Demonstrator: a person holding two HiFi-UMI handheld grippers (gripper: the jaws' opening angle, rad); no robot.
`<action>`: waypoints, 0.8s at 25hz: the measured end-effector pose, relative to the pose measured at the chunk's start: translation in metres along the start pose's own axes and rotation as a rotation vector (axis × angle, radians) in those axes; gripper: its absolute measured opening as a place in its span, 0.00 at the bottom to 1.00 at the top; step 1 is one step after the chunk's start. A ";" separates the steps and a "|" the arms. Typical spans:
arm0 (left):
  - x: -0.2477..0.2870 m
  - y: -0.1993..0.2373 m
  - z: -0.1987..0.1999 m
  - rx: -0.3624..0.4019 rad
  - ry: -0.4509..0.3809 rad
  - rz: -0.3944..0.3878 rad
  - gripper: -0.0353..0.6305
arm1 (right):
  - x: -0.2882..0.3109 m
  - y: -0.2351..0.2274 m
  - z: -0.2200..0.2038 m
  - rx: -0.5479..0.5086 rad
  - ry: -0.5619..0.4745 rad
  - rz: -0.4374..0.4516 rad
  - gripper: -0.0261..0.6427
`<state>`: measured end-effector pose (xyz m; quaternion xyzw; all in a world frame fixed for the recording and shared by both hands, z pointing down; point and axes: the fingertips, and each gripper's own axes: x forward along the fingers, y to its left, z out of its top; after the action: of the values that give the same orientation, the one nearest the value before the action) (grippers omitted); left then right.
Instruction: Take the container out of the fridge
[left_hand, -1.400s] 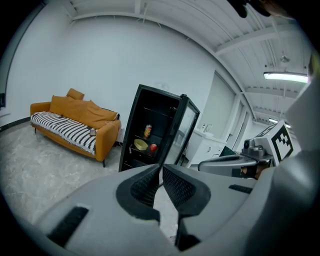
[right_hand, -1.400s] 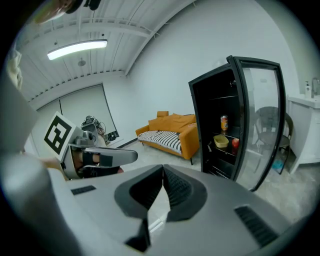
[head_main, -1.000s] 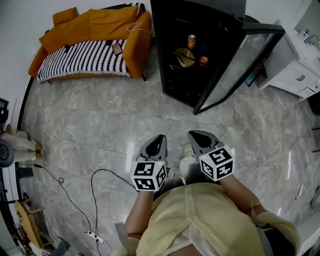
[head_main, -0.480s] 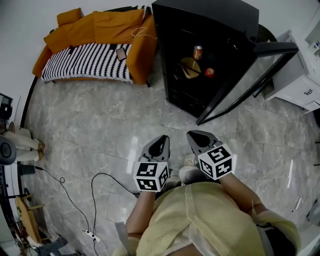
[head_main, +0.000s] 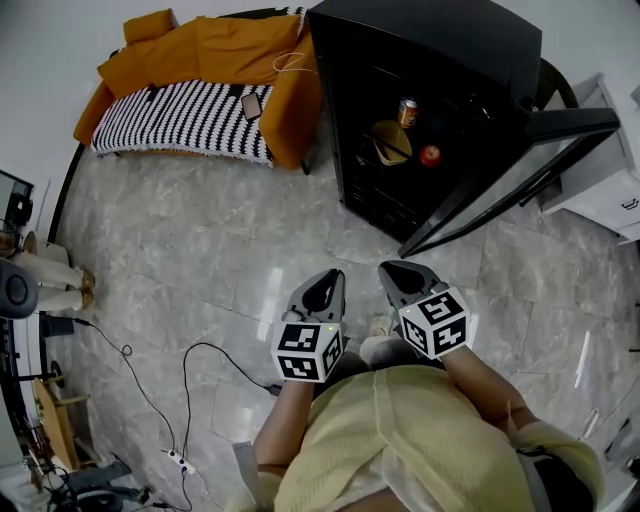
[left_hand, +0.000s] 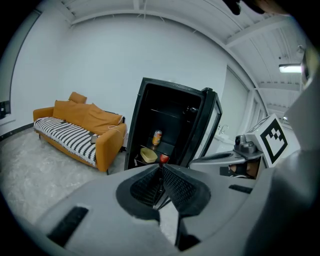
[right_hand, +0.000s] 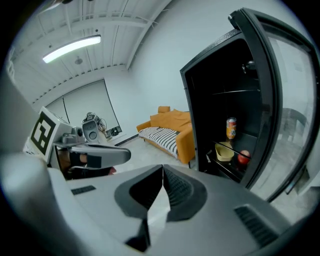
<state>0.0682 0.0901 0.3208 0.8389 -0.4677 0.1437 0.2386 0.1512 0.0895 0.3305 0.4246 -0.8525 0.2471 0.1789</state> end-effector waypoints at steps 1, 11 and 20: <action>0.003 0.000 0.002 0.000 -0.004 0.003 0.11 | 0.002 -0.003 0.002 -0.003 0.001 0.000 0.08; 0.019 0.017 0.014 -0.012 -0.019 0.002 0.11 | 0.022 -0.020 0.009 -0.001 0.024 -0.034 0.08; 0.019 0.066 0.026 -0.008 0.009 -0.047 0.11 | 0.061 -0.007 0.025 0.038 0.028 -0.106 0.08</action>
<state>0.0225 0.0327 0.3251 0.8480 -0.4474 0.1398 0.2474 0.1194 0.0329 0.3434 0.4690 -0.8213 0.2593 0.1955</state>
